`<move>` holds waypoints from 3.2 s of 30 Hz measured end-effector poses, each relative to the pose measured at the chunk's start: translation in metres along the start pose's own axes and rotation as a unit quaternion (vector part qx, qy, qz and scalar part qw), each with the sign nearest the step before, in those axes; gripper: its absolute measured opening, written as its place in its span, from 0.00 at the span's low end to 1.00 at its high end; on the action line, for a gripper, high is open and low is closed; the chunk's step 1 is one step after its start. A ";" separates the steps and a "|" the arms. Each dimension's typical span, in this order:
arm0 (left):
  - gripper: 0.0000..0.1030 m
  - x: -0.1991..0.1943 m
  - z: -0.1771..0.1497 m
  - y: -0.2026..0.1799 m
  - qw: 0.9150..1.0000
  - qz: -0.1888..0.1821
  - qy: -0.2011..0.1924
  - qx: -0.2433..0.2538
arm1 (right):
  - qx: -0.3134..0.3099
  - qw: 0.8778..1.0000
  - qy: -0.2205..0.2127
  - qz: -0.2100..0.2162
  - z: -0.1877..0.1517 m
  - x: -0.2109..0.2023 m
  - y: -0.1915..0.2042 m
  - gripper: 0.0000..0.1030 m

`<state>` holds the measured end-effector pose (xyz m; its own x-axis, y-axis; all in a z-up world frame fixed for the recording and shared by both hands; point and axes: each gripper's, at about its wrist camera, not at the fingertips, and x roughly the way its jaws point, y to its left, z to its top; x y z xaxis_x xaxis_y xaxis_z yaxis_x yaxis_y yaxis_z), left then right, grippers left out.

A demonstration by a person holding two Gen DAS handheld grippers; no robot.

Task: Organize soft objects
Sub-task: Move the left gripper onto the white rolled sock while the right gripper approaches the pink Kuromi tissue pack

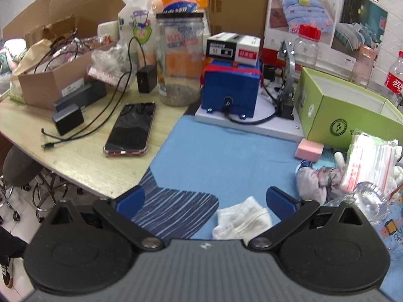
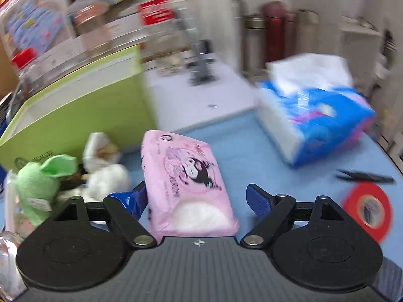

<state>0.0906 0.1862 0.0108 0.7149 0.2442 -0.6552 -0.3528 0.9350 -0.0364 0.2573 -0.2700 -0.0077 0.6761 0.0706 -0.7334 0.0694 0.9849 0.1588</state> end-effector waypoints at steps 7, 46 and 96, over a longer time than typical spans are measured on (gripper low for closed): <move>0.99 -0.015 0.005 -0.040 0.998 -0.042 -0.023 0.033 | 0.016 1.000 -0.009 0.013 -0.034 -0.048 -0.036 0.68; 0.99 0.009 -0.057 -0.028 0.991 -0.061 0.109 0.042 | -0.138 0.990 0.014 0.009 -0.046 -0.049 -0.032 0.68; 0.99 0.021 -0.063 -0.030 0.994 -0.059 0.051 0.081 | -0.168 0.981 -0.062 0.070 -0.030 0.028 -0.024 0.77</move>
<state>0.0778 0.1472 -0.0495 0.6778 0.1114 -0.7267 -0.1626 0.9867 -0.0003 0.2523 -0.2872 -0.0520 0.7472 0.2100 -0.6305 -0.2625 0.9649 0.0102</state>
